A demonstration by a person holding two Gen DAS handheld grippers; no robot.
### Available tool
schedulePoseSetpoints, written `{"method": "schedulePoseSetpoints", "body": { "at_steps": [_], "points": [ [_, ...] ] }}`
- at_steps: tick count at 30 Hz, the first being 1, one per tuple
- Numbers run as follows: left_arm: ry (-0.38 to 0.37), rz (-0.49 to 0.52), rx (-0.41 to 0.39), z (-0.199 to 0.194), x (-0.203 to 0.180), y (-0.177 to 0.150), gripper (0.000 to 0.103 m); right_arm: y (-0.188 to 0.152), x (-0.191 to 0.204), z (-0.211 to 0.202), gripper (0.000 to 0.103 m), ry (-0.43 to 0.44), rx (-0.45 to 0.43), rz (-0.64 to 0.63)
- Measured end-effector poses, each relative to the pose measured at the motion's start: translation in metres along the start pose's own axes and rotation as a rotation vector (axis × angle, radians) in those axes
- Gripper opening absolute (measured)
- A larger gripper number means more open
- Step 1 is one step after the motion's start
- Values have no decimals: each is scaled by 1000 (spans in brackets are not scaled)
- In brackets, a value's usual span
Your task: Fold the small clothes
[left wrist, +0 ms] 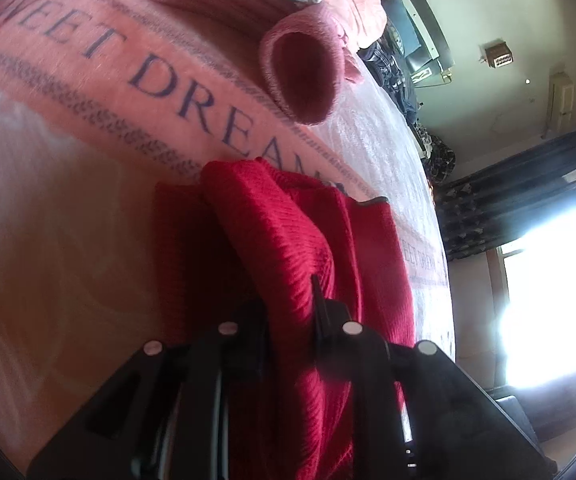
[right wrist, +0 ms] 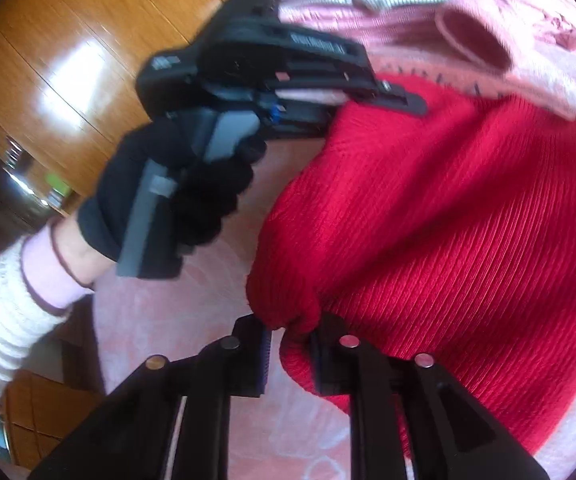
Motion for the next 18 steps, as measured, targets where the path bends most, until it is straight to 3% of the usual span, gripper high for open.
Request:
{"method": "schedulePoseSetpoints", "body": {
  "at_steps": [3,5,7,8,10,11,14,18],
  "points": [
    [-38,-41,-32,-3,6,9,26,-8,-4,6,30,29,6,13],
    [-48,-54,-55,-5,5,16,30,-10,-3,-3,44,62,-12,23],
    [-52,-68,-59,-4,3,21,30,-12,-5,-21,49,93,-51,52],
    [-46,-67,-61,-3,-1,21,29,-13,-9,-32,49,86,-75,61],
    [-43,-54,-66,-1,-6,21,13,-21,-20,-57,56,38,-121,102],
    [-52,-45,-69,-3,-10,18,13,-24,-29,-66,59,15,-139,131],
    [-61,5,-153,-16,-22,9,12,-43,-61,-79,59,-125,-110,208],
    [3,-48,-233,-24,10,7,11,-66,-89,-71,51,-113,-78,291]
  ]
}}
Point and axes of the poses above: each gripper's, at about its wrist camera, not at the fingertips, and z roughly the way its jaws point, x to its left, y to its top, the point moved 6 cm from there along z, roughly the way its jaws point, and after that the axes turned 14 degrees about -z, right-handed, at the moved point
